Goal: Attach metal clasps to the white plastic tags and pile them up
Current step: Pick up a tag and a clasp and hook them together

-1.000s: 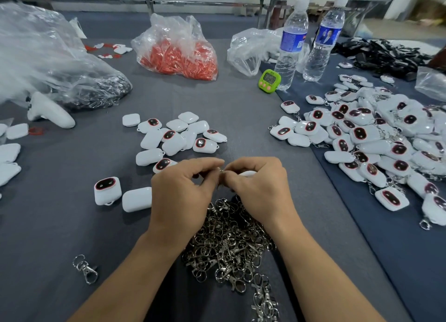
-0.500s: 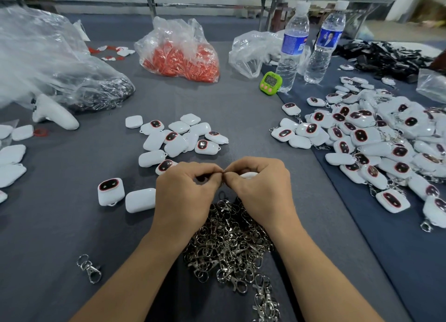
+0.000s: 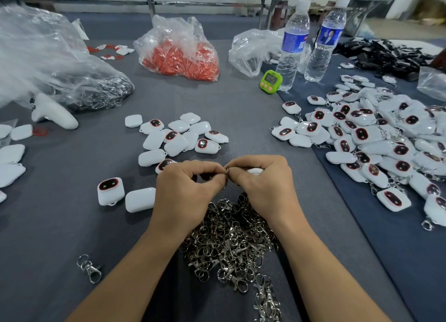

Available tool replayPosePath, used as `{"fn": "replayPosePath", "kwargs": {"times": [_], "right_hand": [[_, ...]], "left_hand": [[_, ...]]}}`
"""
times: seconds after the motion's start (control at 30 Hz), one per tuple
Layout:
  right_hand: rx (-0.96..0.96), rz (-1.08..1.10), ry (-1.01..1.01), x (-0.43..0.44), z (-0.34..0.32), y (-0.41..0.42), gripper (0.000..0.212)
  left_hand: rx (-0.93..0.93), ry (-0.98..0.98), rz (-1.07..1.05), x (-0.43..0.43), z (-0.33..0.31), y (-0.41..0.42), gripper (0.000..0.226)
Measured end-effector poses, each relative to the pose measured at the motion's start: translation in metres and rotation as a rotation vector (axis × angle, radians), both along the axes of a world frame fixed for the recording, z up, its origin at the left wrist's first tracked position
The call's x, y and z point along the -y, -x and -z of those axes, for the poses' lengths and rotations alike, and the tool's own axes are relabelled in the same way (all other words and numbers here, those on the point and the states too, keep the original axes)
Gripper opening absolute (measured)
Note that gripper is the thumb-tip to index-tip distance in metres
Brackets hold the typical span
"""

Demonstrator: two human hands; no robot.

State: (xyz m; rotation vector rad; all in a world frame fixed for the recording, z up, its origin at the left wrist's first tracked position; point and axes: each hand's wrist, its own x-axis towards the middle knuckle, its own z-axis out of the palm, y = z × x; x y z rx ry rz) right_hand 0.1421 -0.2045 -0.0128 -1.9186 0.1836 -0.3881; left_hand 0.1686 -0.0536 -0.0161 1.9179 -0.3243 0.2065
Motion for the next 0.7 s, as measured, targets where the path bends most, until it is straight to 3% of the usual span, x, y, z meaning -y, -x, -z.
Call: {"fn": "replayPosePath", "kwargs": {"times": [0.23, 0.33, 0.37, 0.43, 0.57, 0.63, 0.7], "right_hand": [[-0.022, -0.061, -0.003, 0.004, 0.002, -0.002, 0.019], [-0.052, -0.050, -0.053, -0.001, 0.002, -0.002, 0.008], [-0.070, -0.010, -0.101, -0.002, 0.003, -0.003, 0.018], [-0.107, 0.066, -0.258, -0.001, 0.005, -0.005, 0.032], [-0.116, 0.023, -0.479, 0.007, 0.005, -0.008, 0.022], [-0.112, -0.045, -0.468, 0.008, 0.005, -0.006, 0.019], [-0.103, -0.083, -0.364, 0.006, 0.006, -0.004, 0.022]], "left_hand": [[-0.048, 0.036, 0.056, 0.000, -0.001, 0.001, 0.018], [-0.017, 0.018, -0.051, 0.001, -0.002, 0.003, 0.008], [0.007, -0.007, -0.128, -0.001, -0.003, 0.002, 0.005], [0.085, -0.172, -0.285, -0.007, -0.002, -0.001, 0.005], [0.247, -0.633, -0.273, -0.013, 0.006, -0.004, 0.011], [0.236, -0.709, -0.162, -0.011, 0.008, -0.005, 0.010], [0.191, -0.653, -0.077, -0.011, 0.007, -0.008, 0.009]]}}
